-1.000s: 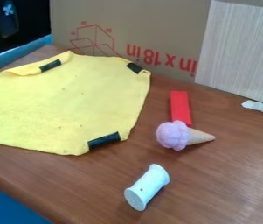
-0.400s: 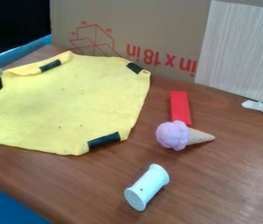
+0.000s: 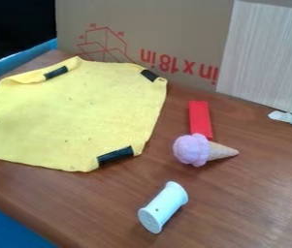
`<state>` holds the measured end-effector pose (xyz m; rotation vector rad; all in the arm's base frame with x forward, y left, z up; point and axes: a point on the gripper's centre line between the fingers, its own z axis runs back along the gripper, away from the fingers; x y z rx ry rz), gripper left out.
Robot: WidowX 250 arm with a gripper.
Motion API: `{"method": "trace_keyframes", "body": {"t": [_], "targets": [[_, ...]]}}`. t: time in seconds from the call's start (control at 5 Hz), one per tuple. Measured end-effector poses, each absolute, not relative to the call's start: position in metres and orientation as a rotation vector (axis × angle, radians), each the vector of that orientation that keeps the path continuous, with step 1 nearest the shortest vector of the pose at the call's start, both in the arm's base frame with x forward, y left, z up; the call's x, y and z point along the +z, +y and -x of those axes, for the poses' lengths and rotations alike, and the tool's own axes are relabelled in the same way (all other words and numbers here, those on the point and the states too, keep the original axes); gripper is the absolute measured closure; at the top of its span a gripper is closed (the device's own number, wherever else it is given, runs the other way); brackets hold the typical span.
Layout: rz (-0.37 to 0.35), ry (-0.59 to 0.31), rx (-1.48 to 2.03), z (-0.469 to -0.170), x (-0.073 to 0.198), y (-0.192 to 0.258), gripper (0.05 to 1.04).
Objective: Fold the cloth from bottom left to top right
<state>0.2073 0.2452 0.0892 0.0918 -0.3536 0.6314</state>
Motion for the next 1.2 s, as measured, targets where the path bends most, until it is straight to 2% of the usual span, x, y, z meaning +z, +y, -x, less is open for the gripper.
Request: {"method": "trace_keyframes", "body": {"t": [0.2,0.6,0.8,1.0,1.2], "targets": [[-0.079,-0.390,0.660,-0.206,0.085,0.245,0.083],[-0.110,-0.422,0.681,-0.208,0.081,0.250,0.110],[-0.117,-0.398,0.693,-0.205,0.072,0.251,0.383],[-0.115,-0.400,0.705,-0.204,0.069,0.249,0.698],[-0.124,-0.396,0.704,-0.202,0.065,0.250,0.923]]}}
